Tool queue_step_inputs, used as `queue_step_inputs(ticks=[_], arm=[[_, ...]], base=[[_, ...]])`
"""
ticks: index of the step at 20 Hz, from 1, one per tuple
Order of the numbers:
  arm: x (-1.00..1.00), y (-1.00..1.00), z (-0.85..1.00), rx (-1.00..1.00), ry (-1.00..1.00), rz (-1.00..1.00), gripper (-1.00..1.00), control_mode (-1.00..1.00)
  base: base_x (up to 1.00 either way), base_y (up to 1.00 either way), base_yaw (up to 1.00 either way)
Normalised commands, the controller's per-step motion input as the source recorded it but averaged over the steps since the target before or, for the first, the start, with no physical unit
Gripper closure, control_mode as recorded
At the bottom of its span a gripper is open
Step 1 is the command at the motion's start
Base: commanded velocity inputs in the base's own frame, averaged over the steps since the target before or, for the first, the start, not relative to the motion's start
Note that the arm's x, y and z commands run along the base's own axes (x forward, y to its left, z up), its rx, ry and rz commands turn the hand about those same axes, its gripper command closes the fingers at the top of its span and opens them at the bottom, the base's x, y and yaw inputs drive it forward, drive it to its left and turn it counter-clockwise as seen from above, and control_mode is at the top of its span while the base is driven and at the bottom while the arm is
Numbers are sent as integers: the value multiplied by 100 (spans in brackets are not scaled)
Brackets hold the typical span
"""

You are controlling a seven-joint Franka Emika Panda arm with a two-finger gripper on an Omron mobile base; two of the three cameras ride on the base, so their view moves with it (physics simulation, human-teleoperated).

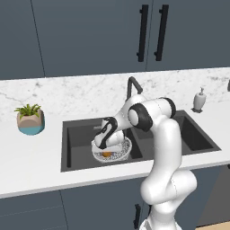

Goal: Put the colander in the sink, put the peach, orange in the colander, and turn on the sink faucet and pour water over the colander.

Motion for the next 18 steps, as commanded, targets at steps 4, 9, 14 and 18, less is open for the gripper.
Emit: queue_step_inputs(ticks=[4, 9, 14, 18], arm=[[0, 0, 0, 0, 0, 0, -100, -100], [0, 0, 0, 0, 0, 0, -100, -100], [0, -2, 1, 0, 0, 0, -100, -100], [-4, -15, 44, 0, -6, 0, -100, -100]], base=[[0, 0, 0], [0, 0, 0], [0, 0, 0], [0, 0, 0]])
